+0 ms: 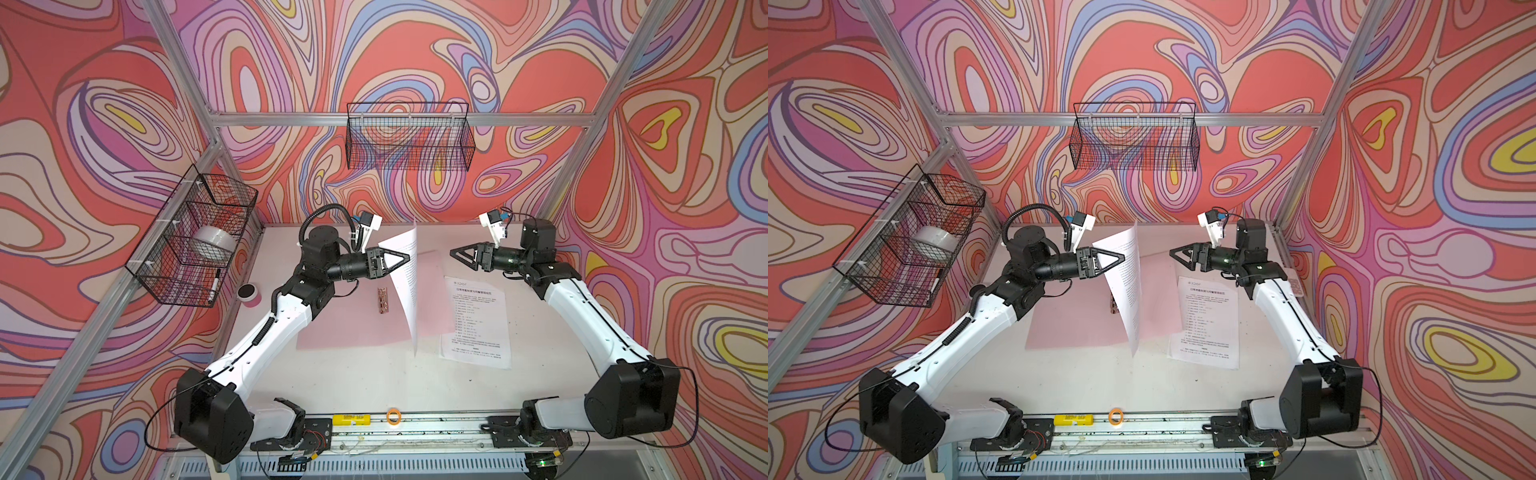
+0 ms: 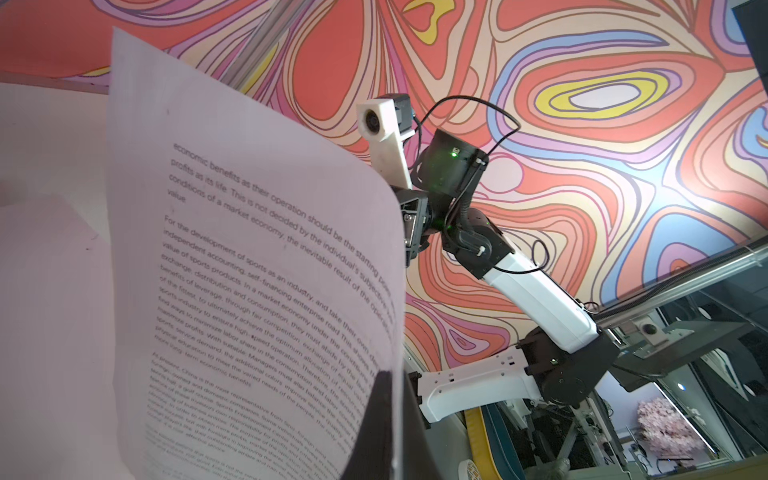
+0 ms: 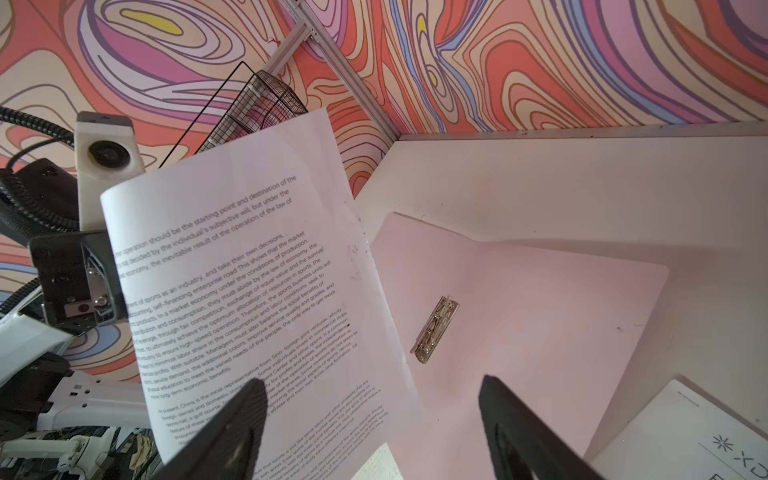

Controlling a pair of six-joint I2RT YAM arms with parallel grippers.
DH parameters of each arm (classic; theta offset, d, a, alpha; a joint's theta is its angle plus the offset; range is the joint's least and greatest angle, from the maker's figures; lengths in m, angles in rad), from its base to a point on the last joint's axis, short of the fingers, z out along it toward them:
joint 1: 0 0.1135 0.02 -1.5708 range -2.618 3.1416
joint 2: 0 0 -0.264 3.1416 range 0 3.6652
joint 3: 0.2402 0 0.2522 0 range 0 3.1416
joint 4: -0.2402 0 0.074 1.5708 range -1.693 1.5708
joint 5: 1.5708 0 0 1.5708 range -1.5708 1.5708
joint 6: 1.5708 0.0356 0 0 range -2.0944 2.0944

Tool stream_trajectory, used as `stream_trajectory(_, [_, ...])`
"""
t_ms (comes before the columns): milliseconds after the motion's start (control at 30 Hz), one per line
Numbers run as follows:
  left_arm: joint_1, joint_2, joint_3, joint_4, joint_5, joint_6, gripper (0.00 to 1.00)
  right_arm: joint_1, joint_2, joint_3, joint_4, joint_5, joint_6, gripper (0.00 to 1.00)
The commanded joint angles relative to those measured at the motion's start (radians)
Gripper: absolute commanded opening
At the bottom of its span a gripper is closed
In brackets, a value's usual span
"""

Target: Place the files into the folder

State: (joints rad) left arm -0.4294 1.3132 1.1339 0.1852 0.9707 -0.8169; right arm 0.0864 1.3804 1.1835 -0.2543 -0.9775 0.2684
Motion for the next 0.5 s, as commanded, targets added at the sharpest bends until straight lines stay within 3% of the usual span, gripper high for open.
stream_trajectory(0, [0.003,0.001,0.042,0.088,0.074,-0.057,0.00,0.005,0.014,-0.015,0.080,-0.082,-0.031,0.85])
stream_trajectory(367, [0.003,-0.011,0.060,0.242,0.126,-0.211,0.00,0.025,0.073,-0.101,0.413,-0.262,0.093,0.86])
stream_trajectory(467, [0.001,-0.009,0.062,0.251,0.128,-0.219,0.00,0.083,0.132,-0.019,0.272,-0.289,0.000,0.85])
